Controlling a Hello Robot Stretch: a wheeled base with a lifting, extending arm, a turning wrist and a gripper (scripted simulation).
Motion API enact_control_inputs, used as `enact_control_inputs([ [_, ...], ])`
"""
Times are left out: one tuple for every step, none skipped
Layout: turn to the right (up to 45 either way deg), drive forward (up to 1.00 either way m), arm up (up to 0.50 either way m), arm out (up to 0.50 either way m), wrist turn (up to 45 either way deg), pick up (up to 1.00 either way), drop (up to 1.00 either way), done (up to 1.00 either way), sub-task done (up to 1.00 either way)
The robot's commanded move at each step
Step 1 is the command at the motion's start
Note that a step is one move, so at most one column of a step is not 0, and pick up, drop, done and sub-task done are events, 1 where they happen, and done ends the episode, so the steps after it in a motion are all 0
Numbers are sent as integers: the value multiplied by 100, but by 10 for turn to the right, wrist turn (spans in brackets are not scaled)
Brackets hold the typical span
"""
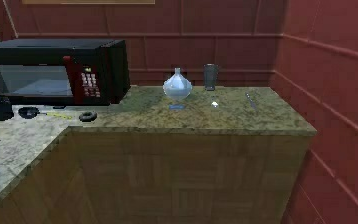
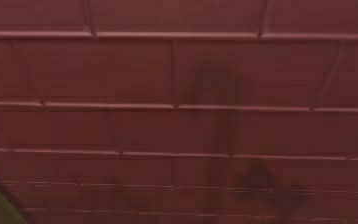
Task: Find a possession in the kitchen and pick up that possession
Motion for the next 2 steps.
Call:
enact_control_inputs([
  [120,0,0,0,0,0,0,0,0],
  [0,65,0,0,0,0,0,0,0],
])
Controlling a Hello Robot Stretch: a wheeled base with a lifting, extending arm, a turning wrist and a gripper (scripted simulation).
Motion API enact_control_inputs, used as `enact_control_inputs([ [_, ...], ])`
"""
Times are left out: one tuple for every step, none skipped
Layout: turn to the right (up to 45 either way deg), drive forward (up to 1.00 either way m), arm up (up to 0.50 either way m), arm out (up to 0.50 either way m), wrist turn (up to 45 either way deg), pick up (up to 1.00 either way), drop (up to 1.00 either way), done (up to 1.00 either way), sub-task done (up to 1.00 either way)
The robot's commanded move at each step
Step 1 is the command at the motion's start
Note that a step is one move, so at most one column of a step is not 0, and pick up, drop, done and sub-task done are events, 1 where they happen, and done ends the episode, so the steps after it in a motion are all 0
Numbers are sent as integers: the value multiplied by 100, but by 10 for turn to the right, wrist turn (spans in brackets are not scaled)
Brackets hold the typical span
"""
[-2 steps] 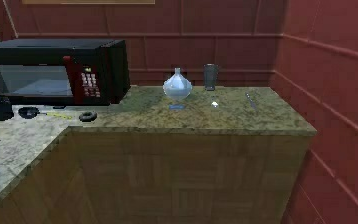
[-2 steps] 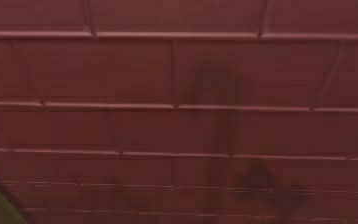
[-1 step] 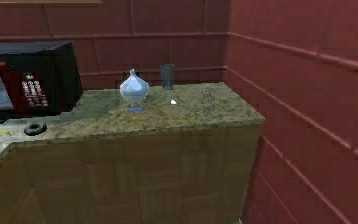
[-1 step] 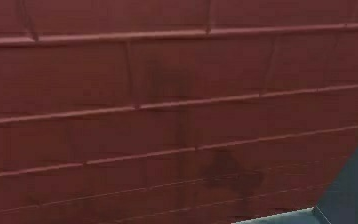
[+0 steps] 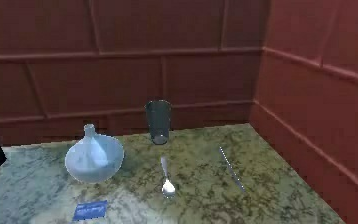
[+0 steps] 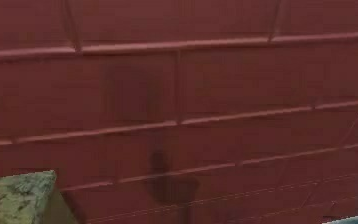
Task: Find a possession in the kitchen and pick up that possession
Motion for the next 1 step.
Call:
enact_control_inputs([
  [-450,0,0,0,0,0,0,0,0],
])
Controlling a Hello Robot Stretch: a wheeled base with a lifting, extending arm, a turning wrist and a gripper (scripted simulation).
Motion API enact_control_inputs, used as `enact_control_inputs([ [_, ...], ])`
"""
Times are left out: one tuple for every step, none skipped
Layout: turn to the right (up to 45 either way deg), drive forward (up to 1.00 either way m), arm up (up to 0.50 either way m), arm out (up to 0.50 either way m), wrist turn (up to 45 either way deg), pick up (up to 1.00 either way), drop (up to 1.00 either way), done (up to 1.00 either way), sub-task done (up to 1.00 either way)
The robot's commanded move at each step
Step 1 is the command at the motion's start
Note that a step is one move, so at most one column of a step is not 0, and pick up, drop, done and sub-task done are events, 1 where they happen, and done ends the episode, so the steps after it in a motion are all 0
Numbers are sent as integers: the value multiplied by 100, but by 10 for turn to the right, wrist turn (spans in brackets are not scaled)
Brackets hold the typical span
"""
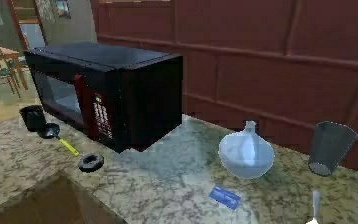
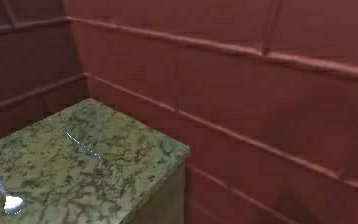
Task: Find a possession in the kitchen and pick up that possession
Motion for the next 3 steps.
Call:
enact_control_inputs([
  [-450,0,0,0,0,0,0,0,0],
  [-240,0,0,0,0,0,0,0,0],
  [0,0,50,0,0,0,0,0,0],
])
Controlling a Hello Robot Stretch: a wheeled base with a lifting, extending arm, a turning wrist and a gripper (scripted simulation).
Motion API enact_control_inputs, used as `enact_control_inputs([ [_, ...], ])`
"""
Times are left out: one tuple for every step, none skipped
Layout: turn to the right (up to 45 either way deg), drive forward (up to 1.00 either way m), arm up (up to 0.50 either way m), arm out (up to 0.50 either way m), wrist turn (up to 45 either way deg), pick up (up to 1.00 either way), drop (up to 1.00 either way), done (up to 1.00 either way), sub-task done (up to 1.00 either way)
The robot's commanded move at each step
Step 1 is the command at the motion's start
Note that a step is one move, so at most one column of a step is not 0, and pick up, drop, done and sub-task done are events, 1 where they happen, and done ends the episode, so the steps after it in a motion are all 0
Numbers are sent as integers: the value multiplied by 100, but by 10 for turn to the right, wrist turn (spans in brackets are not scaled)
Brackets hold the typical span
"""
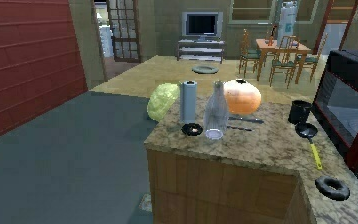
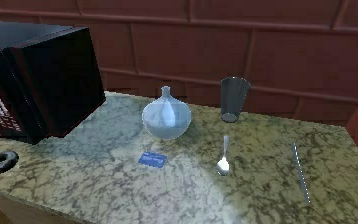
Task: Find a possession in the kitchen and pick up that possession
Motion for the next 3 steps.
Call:
enact_control_inputs([
  [0,0,38,0,0,0,0,0,0],
  [0,0,0,14,0,0,0,0,0],
  [0,0,0,0,450,0,0,0,0],
])
